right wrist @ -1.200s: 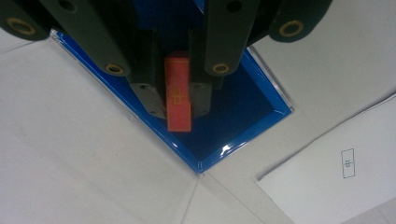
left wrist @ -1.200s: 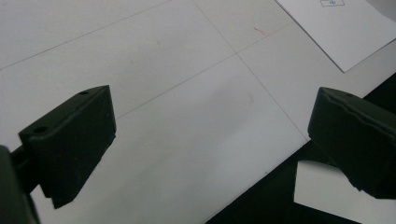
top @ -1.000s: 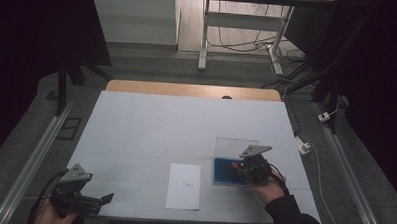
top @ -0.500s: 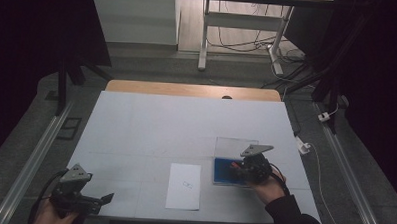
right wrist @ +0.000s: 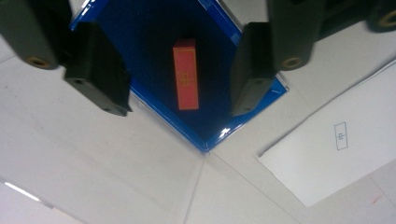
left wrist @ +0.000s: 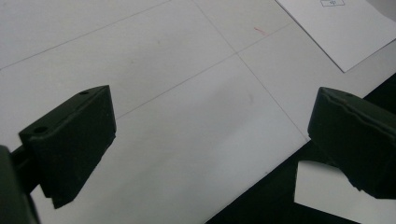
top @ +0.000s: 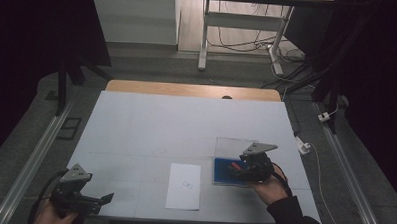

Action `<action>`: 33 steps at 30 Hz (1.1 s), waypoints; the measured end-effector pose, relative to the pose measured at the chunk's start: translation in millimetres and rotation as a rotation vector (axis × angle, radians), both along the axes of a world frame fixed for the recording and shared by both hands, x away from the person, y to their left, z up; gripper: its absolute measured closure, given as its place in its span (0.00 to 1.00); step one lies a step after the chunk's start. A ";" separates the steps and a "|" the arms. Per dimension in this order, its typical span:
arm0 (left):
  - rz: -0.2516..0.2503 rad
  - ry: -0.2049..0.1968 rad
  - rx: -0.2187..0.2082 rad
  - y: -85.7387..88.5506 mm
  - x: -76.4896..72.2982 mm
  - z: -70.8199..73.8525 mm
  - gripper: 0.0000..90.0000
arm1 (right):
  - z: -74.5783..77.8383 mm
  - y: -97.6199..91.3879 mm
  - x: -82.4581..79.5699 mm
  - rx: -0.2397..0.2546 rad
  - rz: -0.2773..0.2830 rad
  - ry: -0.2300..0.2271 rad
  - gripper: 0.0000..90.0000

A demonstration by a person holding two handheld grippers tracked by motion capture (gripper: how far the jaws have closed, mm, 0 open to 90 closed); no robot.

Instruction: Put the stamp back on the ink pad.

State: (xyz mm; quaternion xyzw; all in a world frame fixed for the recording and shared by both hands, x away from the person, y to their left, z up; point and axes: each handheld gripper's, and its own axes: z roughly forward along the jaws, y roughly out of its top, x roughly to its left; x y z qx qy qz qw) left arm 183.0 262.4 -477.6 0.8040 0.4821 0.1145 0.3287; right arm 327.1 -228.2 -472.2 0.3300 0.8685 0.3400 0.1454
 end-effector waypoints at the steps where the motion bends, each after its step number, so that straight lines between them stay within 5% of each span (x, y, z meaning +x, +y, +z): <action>1: 0.001 -0.001 -0.001 -0.1 0.0 0.0 0.01 | 0.4 0.5 -0.6 0.001 -0.001 0.001 0.35; 12: 0.001 0.001 -0.002 0.1 0.0 -0.1 0.01 | 5.1 0.3 -5.3 0.064 -0.031 0.019 0.06; 20: 0.002 0.001 -0.002 0.4 -0.3 -0.1 0.01 | 6.9 -3.4 -12.8 0.074 -0.040 0.042 0.02; 33: 0.004 0.001 -0.003 0.5 0.0 0.0 0.01 | 12.6 -16.6 -37.0 0.087 -0.059 0.000 0.00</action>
